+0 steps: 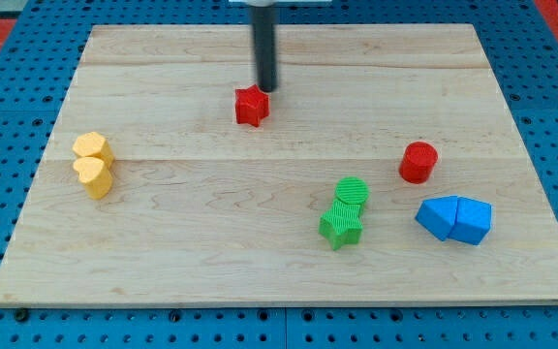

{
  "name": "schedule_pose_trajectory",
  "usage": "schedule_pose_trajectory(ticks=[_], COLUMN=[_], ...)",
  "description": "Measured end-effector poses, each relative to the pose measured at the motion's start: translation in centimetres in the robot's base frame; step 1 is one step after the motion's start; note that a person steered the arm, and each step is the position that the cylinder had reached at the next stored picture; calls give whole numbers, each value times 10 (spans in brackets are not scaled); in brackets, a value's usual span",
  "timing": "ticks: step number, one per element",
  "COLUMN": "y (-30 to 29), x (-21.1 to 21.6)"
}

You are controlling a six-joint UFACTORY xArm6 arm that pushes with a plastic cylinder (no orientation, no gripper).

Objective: Push the red star to the center

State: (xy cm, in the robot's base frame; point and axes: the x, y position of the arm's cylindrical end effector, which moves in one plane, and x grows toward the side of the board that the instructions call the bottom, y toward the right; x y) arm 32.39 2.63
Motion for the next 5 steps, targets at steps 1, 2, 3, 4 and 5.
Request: schedule_pose_trajectory(ticks=[1,2,3,4,5], y=[41,2,-46,-116,-73], x=[13,-14,-40,-5,18])
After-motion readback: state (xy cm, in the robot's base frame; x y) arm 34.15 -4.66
